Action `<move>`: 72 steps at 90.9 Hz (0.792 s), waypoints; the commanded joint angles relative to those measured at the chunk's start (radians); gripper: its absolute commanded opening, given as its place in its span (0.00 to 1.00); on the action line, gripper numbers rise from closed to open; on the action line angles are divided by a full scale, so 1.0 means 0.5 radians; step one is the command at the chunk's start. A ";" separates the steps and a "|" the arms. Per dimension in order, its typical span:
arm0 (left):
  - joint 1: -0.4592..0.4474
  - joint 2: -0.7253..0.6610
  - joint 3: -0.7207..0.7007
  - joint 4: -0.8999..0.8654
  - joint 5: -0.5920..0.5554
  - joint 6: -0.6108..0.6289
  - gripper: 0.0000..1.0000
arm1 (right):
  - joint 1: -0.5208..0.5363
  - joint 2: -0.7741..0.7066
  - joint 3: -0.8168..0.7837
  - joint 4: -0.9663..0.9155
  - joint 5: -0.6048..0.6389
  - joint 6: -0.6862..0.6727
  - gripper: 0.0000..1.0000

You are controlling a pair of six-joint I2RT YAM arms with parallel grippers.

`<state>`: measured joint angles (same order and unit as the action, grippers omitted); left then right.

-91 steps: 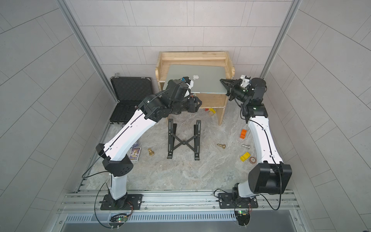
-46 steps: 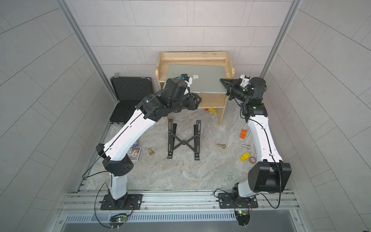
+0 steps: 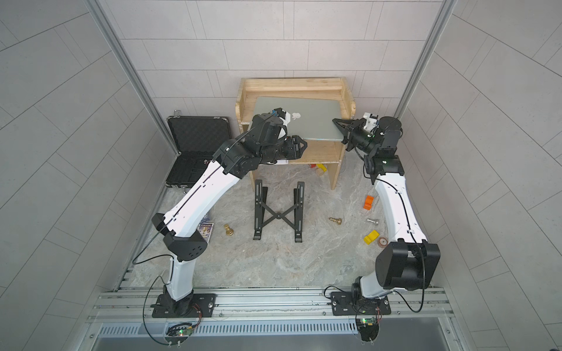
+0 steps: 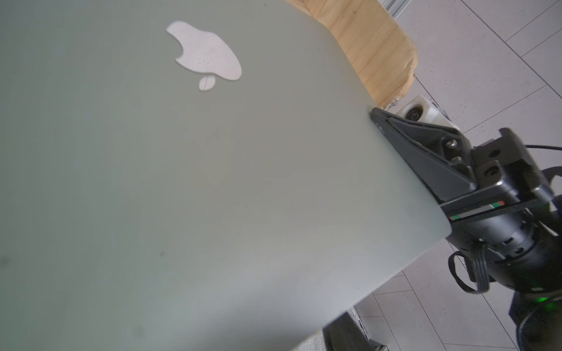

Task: Close the laptop lid and set it aside
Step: Place the laptop on the shelf.

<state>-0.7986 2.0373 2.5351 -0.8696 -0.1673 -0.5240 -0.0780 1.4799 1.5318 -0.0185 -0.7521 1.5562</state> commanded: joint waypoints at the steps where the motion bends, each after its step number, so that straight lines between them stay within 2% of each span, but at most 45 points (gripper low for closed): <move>1: 0.014 0.027 0.051 0.099 0.052 -0.020 0.52 | -0.003 0.010 0.075 0.131 0.032 -0.052 0.28; 26: 0.039 0.047 0.062 0.174 0.097 -0.049 0.52 | -0.001 0.008 0.078 0.144 0.031 -0.045 0.52; 52: 0.081 0.086 0.080 0.233 0.163 -0.075 0.52 | -0.006 -0.060 0.024 0.062 0.073 -0.081 0.95; 60: 0.101 0.105 0.101 0.245 0.217 -0.091 0.52 | -0.013 -0.102 -0.010 0.044 0.096 -0.106 1.00; 72: 0.118 0.136 0.101 0.291 0.290 -0.090 0.52 | -0.028 -0.186 -0.073 0.004 0.119 -0.159 1.00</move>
<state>-0.7609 2.0743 2.5530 -0.8082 -0.0551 -0.5617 -0.0818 1.4555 1.5211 -0.0025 -0.7147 1.5143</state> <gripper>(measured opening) 0.517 0.998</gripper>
